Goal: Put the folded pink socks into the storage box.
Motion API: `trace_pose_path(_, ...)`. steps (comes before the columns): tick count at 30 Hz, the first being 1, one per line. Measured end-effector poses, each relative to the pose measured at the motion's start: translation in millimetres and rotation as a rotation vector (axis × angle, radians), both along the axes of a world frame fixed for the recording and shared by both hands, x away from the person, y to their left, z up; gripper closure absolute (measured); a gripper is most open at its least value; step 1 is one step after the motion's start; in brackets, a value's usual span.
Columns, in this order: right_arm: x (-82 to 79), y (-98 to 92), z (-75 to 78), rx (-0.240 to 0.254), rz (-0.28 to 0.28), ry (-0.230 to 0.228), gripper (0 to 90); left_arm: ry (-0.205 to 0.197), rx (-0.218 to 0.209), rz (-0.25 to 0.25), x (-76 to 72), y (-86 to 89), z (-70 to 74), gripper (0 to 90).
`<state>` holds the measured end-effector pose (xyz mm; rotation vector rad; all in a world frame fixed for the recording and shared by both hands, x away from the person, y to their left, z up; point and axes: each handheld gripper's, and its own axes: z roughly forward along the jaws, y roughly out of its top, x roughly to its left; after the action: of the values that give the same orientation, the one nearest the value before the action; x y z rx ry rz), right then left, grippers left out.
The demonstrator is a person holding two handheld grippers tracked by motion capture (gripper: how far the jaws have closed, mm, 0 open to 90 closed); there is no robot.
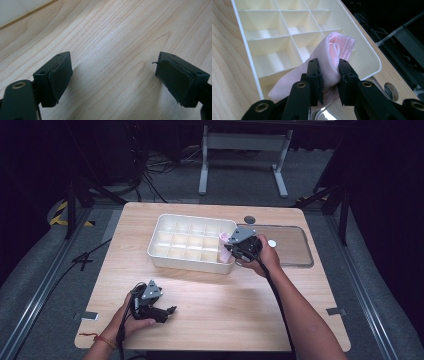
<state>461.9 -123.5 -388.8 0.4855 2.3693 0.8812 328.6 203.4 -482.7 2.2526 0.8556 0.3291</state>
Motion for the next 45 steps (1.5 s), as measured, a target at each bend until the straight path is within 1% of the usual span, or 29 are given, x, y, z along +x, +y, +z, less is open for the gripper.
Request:
trace_pose_path(5, -2.3, 5.2, -4.7, -0.023, 0.035, 0.001, 73.8, -0.001, -0.001, 0.000, 0.1, 0.0, -0.1, 14.1)
trace_pose_path(9, -3.7, 7.6, -8.6, -0.038, 0.055, 0.019, 73.7, -0.001, 0.000, 0.000, 0.1, 0.0, -0.1, 14.1)
trace_pose_path(10, -3.4, 7.4, -9.4, -0.037, 0.065, 0.030, 73.7, -0.001, -0.001, 0.000, 0.1, 0.0, -0.1, 14.1)
trace_pose_path(11, -3.4, 7.4, -9.4, -0.037, 0.065, 0.030, 73.7, -0.001, -0.001, 0.000, 0.1, 0.0, -0.1, 14.1)
trace_pose_path(12, -3.2, 7.2, -10.9, -0.036, 0.072, 0.050, 73.6, 0.000, -0.001, 0.000, 0.0, 0.0, 0.0, 14.1)
trace_pose_path(13, -3.2, 7.2, -10.9, -0.036, 0.072, 0.050, 73.6, 0.000, -0.001, 0.000, 0.0, 0.0, 0.0, 14.1)
trace_pose_path(14, -3.1, 7.2, -11.2, -0.035, 0.076, 0.062, 73.6, 0.000, -0.001, 0.000, 0.1, -0.1, -0.1, 14.1)
trace_pose_path(17, -1.8, 8.7, -13.1, -0.062, 0.093, 0.082, 73.5, 0.000, -0.001, 0.000, 0.1, -0.1, -0.1, 14.1)
trace_pose_path(19, -1.3, 9.6, -14.2, -0.072, 0.117, 0.109, 73.5, 0.000, -0.001, 0.000, 0.1, -0.1, -0.1, 14.1)
trace_pose_path(22, 1.1, 12.2, -17.8, -0.124, 0.132, 0.158, 73.5, 0.000, -0.005, 0.003, -0.1, -0.3, -0.3, 14.1)
trace_pose_path(23, 2.6, 13.0, -19.2, -0.141, 0.139, 0.165, 73.5, 0.000, -0.005, 0.003, -0.1, -0.3, -0.2, 14.1)
trace_pose_path(28, 8.9, 14.1, -17.4, -0.150, 0.147, 0.206, 73.5, 0.000, -0.005, 0.002, -0.1, -0.3, -0.3, 14.1)
trace_pose_path(31, 13.7, 16.1, -16.8, -0.169, 0.139, 0.252, 73.5, 0.001, -0.004, 0.003, -0.2, -0.2, -0.1, 14.1)
trace_pose_path(34, 18.2, 18.6, -17.1, -0.192, 0.137, 0.281, 73.5, 0.000, -0.004, 0.003, -0.2, -0.2, -0.2, 14.1)
trace_pose_path(39, 20.7, 23.6, -17.4, -0.227, 0.138, 0.299, 73.6, 0.001, -0.004, 0.002, -0.1, -0.2, -0.2, 14.1)
trace_pose_path(42, 22.9, 23.7, -17.9, -0.225, 0.139, 0.313, 73.5, 0.000, -0.004, 0.002, -0.1, -0.2, -0.1, 14.1)
trace_pose_path(45, 23.5, 23.2, -17.4, -0.226, 0.139, 0.317, 72.4, 0.000, -0.004, 0.003, -0.1, -0.2, -0.1, 14.1)
